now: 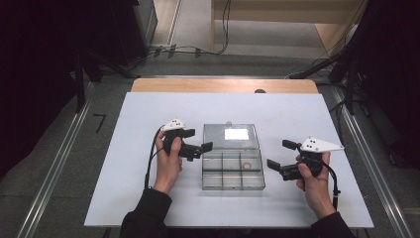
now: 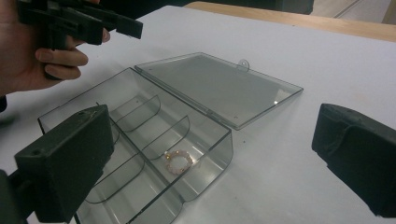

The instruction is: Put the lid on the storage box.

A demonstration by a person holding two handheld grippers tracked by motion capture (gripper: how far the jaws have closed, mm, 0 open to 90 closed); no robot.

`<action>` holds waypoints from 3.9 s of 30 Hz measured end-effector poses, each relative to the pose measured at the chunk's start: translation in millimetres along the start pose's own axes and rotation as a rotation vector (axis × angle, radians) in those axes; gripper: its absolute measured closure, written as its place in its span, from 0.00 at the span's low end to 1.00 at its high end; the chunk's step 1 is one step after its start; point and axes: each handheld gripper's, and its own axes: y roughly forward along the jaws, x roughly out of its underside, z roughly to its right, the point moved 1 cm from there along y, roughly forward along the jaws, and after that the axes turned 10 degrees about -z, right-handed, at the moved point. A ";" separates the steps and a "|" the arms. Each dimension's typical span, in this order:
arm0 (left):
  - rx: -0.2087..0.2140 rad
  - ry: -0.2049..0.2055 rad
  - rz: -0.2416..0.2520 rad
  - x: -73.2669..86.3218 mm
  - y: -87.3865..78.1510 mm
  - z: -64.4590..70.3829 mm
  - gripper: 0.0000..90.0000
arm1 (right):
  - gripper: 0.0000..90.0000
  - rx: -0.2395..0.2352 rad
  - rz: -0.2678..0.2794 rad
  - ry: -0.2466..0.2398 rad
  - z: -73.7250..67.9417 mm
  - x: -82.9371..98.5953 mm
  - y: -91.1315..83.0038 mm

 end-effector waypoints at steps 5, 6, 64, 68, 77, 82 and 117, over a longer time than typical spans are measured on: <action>0.001 -0.011 0.002 -1.0 2.7 -1.7 0.00 | 0.00 -0.001 -0.009 0.005 6.1 -5.6 2.8; 0.002 -0.012 0.002 -1.3 3.1 -2.0 0.00 | 0.00 0.000 -0.010 0.010 7.6 -6.7 3.3; -0.017 -0.203 -0.132 0.3 41.8 -19.8 0.18 | 0.20 -0.038 -0.221 0.252 39.8 -35.0 94.3; -0.025 -0.220 -0.141 1.2 42.9 -20.6 0.22 | 0.23 -0.038 -0.235 0.271 40.8 -33.7 97.0; -0.017 -0.231 -0.158 3.6 46.6 -21.8 0.29 | 0.27 -0.046 -0.259 0.323 43.9 -29.6 101.5; -0.003 -0.254 -0.155 3.8 46.7 -23.1 0.33 | 0.29 -0.073 -0.268 0.351 46.9 -27.6 102.4; 0.011 -0.133 -0.005 -1.4 15.2 -11.5 0.82 | 0.76 -0.062 -0.093 0.171 32.8 -35.8 68.6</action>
